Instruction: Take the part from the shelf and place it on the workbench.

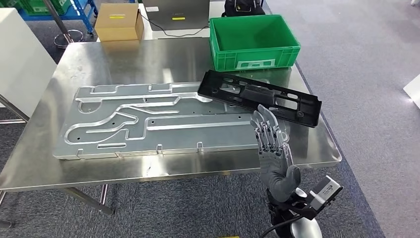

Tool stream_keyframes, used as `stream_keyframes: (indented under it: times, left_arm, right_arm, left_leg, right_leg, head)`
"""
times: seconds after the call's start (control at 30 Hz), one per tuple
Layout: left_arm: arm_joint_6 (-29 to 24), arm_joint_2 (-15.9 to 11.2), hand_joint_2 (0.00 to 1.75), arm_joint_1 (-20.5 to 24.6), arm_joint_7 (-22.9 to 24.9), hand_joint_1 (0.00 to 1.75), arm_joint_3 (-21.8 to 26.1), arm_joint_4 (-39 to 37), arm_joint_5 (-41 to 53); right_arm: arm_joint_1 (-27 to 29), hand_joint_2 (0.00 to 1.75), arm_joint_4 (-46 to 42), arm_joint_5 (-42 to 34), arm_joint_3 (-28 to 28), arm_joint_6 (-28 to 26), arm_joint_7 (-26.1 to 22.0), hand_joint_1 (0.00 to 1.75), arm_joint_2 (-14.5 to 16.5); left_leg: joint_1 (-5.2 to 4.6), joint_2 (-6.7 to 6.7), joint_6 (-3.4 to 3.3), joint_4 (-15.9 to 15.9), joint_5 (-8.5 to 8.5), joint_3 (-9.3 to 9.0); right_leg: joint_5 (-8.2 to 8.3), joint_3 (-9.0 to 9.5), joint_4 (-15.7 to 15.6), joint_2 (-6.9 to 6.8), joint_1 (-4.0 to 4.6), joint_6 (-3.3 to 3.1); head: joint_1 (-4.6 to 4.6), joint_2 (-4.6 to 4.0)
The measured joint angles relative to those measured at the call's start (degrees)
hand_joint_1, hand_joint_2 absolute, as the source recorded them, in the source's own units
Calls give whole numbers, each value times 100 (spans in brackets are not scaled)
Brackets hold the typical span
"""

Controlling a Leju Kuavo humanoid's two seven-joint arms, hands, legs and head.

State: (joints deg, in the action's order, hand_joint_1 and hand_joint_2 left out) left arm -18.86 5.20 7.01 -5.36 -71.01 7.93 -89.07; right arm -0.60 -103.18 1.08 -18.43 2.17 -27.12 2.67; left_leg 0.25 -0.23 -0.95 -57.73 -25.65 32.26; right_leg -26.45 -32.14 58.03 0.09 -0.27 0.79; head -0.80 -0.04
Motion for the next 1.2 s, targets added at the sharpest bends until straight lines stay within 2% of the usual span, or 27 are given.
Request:
stream_keyframes:
  times: [0.07,0.13,0.17,0.23,0.27,0.3,0.33,0.37,0.43,0.47,0.5,0.6,0.63,0.67,0.7,0.77,0.8,0.83,0.87,0.9,0.97,1.0,1.03,1.1,1.2]
  left_arm:
    - [2,-5,0,1,-15,0,1,0,-12]
    - [1,-15,0,1,-23,0,2,0,-17]
    - [-1,-21,0,1,-28,0,4,0,-20]
    - [-2,-31,0,-4,-31,0,11,0,-21]
    - [-3,-36,0,-10,-31,0,17,0,-22]
    - [-2,-40,0,-17,-31,0,22,0,-22]
    - [-2,-44,0,-22,-31,0,28,0,-22]
    - [-1,-50,0,-24,-31,0,32,0,-22]
    - [3,-62,0,-15,-34,0,37,0,-21]
    - [11,-67,0,-9,-38,0,38,0,-20]
    - [25,-69,0,-6,-42,0,38,0,-17]
    - [71,-70,0,-16,-29,0,37,0,-6]
    - [80,-70,0,-15,-17,0,37,0,-3]
    - [85,-69,0,-11,-6,0,37,0,0]
    - [87,-68,0,-6,2,0,37,0,4]
    - [87,-68,0,-8,9,0,37,0,19]
    - [87,-69,0,-9,11,0,37,0,25]
    - [91,-69,0,-10,14,0,37,0,29]
    - [96,-69,0,-9,17,0,37,0,30]
    - [102,-69,0,-8,20,0,37,0,31]
    - [120,-62,0,-7,24,0,37,1,31]
    - [129,-58,0,-9,25,0,37,2,31]
    - [140,-54,0,-11,25,0,37,3,30]
    - [149,-51,0,-13,25,0,37,4,27]
    - [150,-50,0,-12,24,0,37,4,27]
  right_arm:
    - [-3,0,1,-10,3,12,-8,0,23]
    - [-12,0,3,-30,7,22,-4,0,58]
    - [-15,0,6,-39,9,29,-3,0,78]
    - [-10,0,20,-48,13,47,-3,0,100]
    - [-3,0,32,-49,15,53,-3,0,103]
    - [3,0,45,-50,19,58,-3,0,103]
    - [8,0,56,-51,22,62,-3,0,103]
    - [12,0,63,-51,27,64,-3,0,103]
    - [15,0,68,-53,37,67,-5,0,103]
    - [18,0,70,-56,43,67,-8,0,103]
    - [23,0,74,-59,50,63,-11,0,104]
    - [88,0,84,-69,82,17,-32,0,105]
    - [122,0,85,-73,98,0,-47,0,104]
    - [155,0,86,-75,118,-10,-68,0,103]
    - [186,0,89,-80,138,-14,-90,0,102]
    - [250,0,102,-85,168,-19,-114,0,99]
    - [286,0,109,-86,176,-22,-116,0,96]
    - [321,0,113,-84,181,-27,-116,0,92]
    - [350,0,114,-79,184,-36,-116,0,88]
    - [373,0,113,-72,184,-47,-116,0,86]
    - [400,0,104,-60,184,-75,-117,0,85]
    - [415,0,96,-55,184,-89,-117,0,84]
    - [429,0,88,-52,184,-101,-116,0,81]
    - [454,0,78,-47,184,-111,-114,0,74]
    - [457,0,76,-46,184,-112,-111,0,72]
  left_leg:
    - [-6,0,68,10,17,3]
    - [-3,-1,124,-114,-105,51]
    - [-2,-1,145,-330,-269,137]
    - [9,-1,173,-1061,-710,427]
    - [13,-1,185,-1422,-872,565]
    - [15,0,193,-1627,-933,629]
    - [19,0,197,-1608,-883,584]
    - [25,1,196,-1349,-736,421]
    - [30,-1,177,-545,-426,-29]
    - [26,-4,154,-256,-337,-172]
    - [19,-8,126,-110,-302,-228]
    - [4,-6,7,-72,-211,-168]
    - [9,2,-37,-58,-163,-139]
    - [19,11,-77,-42,-107,-94]
    - [24,21,-105,-37,-56,-40]
    - [13,31,-123,-47,35,98]
    - [5,37,-122,-56,79,168]
    - [-5,40,-120,-64,124,238]
    - [-15,40,-116,-70,168,301]
    - [-25,39,-110,-73,214,357]
    - [-36,34,-76,-69,306,426]
    - [-32,33,-46,-58,349,430]
    - [-24,36,-12,-45,391,429]
    - [-8,40,31,-24,443,420]
    - [-5,41,40,-20,456,424]
  right_leg:
    - [23,-13,-30,6,7,-64]
    - [76,-15,-78,-8,-21,-139]
    - [104,-24,-101,-18,-36,-175]
    - [135,-67,-99,-33,-31,-209]
    - [147,-96,-90,-37,-27,-214]
    - [160,-126,-76,-40,-24,-212]
    - [170,-154,-57,-40,-23,-207]
    - [178,-178,-32,-38,-24,-200]
    - [187,-230,36,-33,-15,-175]
    - [195,-257,68,-29,-7,-151]
    - [209,-281,89,-27,2,-119]
    - [250,-329,103,-17,-10,2]
    - [177,-363,155,-13,-20,38]
    - [8,-430,309,-9,-31,71]
    - [-238,-527,573,-7,-44,99]
    - [-724,-737,1289,-8,-55,141]
    - [-834,-775,1543,-9,-56,149]
    - [-824,-716,1612,-9,-54,144]
    - [-710,-541,1451,-8,-50,124]
    - [-560,-269,1106,-8,-41,89]
    - [-420,299,277,-15,-1,9]
    - [-403,462,14,-16,27,-24]
    - [-412,530,-121,-17,53,-46]
    - [-367,523,-150,-11,82,-68]
    - [-364,519,-153,-11,86,-73]
  head:
    - [-2,0]
    - [-9,0]
    - [-14,0]
    - [-22,0]
    - [-21,0]
    - [-21,0]
    - [-21,0]
    - [-21,0]
    - [-21,0]
    - [-19,0]
    - [-17,0]
    - [-15,0]
    - [-9,0]
    - [-1,0]
    - [7,0]
    - [19,0]
    - [20,0]
    - [20,0]
    - [20,0]
    - [20,0]
    - [14,0]
    - [19,0]
    - [27,0]
    - [47,0]
    - [48,0]
